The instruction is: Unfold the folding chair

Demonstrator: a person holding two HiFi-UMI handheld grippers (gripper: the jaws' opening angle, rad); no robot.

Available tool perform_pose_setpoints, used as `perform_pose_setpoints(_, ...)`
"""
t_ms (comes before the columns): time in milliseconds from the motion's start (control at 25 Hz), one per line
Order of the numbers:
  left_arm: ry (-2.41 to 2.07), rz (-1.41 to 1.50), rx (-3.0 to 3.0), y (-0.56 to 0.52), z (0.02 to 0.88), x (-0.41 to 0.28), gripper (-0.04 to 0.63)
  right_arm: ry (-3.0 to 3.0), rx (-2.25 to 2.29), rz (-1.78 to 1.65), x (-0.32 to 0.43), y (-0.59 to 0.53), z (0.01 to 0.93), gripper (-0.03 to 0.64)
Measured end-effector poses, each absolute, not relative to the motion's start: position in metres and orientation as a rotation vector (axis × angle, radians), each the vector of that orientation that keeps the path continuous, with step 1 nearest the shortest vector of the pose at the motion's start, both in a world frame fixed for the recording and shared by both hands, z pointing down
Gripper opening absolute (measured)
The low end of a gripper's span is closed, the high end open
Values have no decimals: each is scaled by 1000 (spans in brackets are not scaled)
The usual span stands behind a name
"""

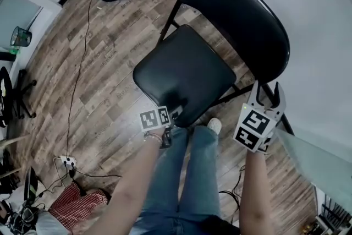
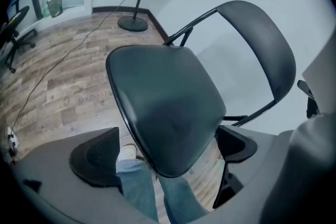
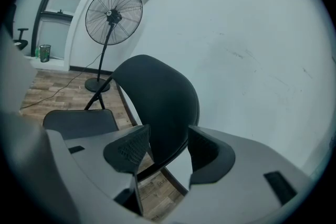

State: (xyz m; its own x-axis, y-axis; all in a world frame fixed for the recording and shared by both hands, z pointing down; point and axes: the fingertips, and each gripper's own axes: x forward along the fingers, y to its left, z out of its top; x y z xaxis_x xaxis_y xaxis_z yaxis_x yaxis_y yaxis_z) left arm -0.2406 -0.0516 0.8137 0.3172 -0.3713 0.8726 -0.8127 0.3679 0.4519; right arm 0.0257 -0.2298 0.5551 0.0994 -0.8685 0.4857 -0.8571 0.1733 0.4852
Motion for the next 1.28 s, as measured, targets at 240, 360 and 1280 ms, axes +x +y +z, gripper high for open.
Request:
perform_pose_setpoints(240,-1313,432,1304,-55,800,-248,550,-1766,1589,-37,17,-217,569,213)
perform_pose_setpoints(360,-1337,417,1317,-56,796,-255,549,-1796,1557,-41,9,-211,577,212)
perform_pose_setpoints(1280,-1529,426,1481,-33,634,-219,549,-1987,1326,-217,9,-135,463,207)
